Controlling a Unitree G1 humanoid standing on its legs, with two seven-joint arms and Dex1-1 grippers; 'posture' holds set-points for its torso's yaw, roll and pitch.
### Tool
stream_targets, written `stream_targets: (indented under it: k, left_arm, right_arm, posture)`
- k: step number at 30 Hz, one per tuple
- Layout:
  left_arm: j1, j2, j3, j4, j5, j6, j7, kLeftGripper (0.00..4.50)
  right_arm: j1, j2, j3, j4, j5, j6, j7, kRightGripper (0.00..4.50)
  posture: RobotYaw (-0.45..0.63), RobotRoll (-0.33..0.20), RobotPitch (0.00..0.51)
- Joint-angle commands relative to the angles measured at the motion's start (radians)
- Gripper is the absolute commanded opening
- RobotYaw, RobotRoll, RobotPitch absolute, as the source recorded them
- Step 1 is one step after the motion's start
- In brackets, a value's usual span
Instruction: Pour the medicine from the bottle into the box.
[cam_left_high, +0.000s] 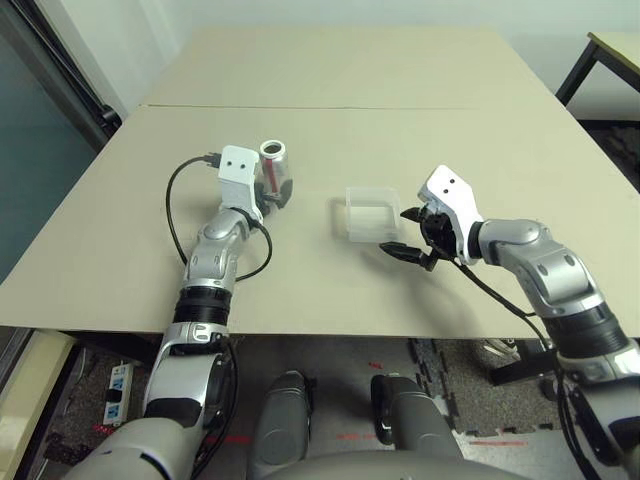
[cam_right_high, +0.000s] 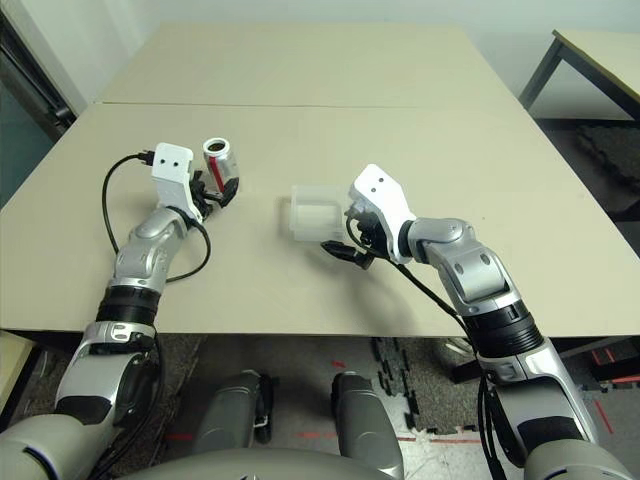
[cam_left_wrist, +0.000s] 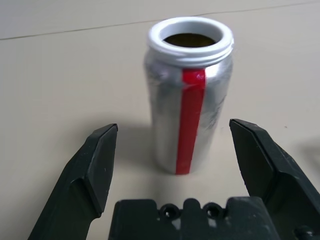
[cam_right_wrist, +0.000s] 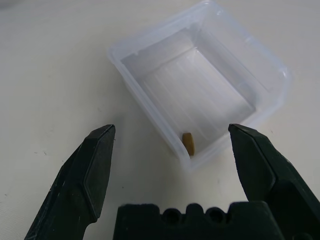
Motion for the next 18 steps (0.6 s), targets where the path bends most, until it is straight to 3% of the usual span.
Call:
stream_targets:
  k: [1, 7, 10, 14, 18]
  left_arm:
    - [0.059, 0.007, 0.005, -0.128, -0.030, 0.087, 0.009, 4.49]
    - [0.278, 0.047, 0.035, -0.544, -0.116, 0.293, -0.004, 4.49]
    - [0.342, 0.062, 0.130, -0.649, -0.163, 0.355, 0.027, 4.49]
    - [0.350, 0.092, 0.234, -0.660, -0.185, 0.355, 0.057, 4.49]
    - [0.314, 0.155, 0.335, -0.542, -0.185, 0.285, 0.063, 4.49]
  right_arm:
    - [0.012, 0.003, -0.004, -0.009, 0.010, 0.006, -0.005, 4.50]
    - [0.033, 0.031, -0.098, -0.021, 0.049, 0.009, -0.069, 4.50]
    - [0.051, 0.110, -0.278, -0.039, 0.131, -0.021, -0.173, 4.50]
    - [0.096, 0.150, -0.444, -0.071, 0.202, -0.040, -0.258, 4.50]
    - [0.143, 0.139, -0.575, -0.027, 0.190, -0.093, -0.375, 4.50]
  posture:
    - [0.07, 0.000, 0.119]
    - [0.11, 0.000, 0.116]
    - [0.13, 0.000, 0.111]
    - [0.15, 0.000, 0.109]
    - [0.15, 0.000, 0.109]
